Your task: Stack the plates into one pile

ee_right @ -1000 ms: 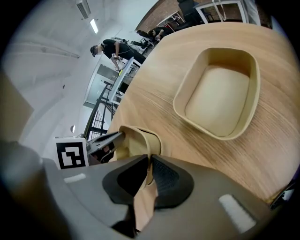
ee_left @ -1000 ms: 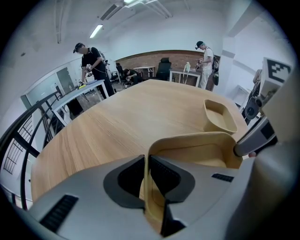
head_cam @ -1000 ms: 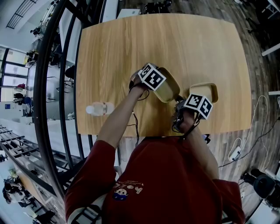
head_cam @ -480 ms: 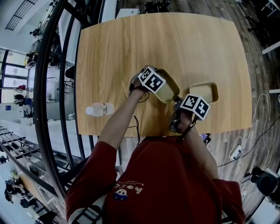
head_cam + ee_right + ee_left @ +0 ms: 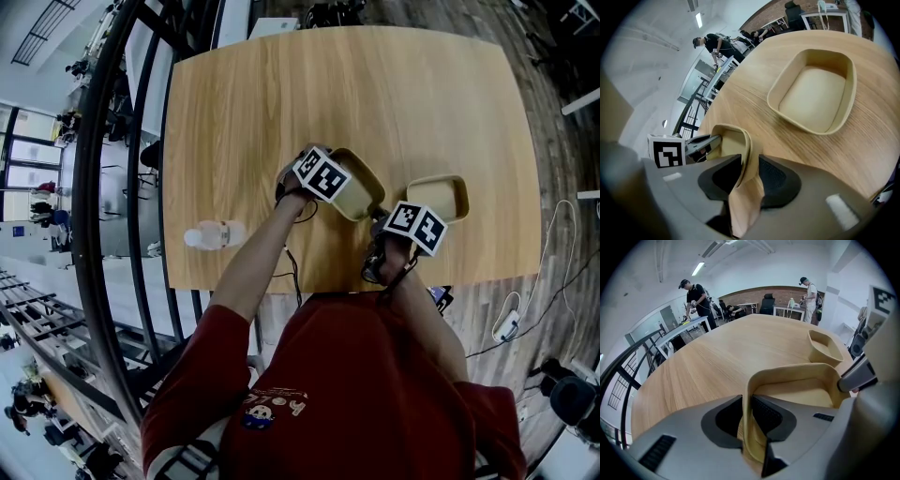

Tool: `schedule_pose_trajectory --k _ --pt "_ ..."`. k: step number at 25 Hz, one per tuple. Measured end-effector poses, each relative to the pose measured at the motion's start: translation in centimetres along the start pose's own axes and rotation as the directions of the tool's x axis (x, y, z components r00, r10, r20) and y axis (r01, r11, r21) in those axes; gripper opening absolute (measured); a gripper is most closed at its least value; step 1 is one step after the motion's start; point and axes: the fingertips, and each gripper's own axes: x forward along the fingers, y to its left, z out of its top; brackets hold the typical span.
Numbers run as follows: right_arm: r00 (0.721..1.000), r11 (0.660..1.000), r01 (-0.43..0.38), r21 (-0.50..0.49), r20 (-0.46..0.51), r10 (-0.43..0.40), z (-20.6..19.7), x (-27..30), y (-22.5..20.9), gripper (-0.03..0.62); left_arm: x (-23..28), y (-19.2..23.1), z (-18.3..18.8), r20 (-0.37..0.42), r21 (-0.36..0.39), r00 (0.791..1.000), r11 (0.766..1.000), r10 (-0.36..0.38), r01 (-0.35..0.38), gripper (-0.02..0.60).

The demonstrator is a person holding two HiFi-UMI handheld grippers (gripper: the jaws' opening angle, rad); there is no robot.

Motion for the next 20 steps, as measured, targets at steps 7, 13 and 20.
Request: schedule_pose_trajectory --k 7,13,20 --pt "0.997 0.997 -0.072 0.031 -0.015 0.072 -0.1 0.9 0.4 0.08 -0.2 -0.1 -0.6 -0.003 -0.04 1.0 0.999 -0.01 0.01 0.053" --pt "0.998 0.997 -0.067 -0.048 -0.023 0.066 0.4 1.0 0.7 0.08 -1.0 0.1 -1.7 -0.016 -0.121 1.0 0.992 -0.026 0.023 0.045" --pt "1.0 0.983 -0.007 -0.184 -0.008 0.005 1.3 0.5 0.1 0.058 -3.0 -1.0 -3.0 0.024 -0.283 0.999 0.958 -0.042 0.048 0.035"
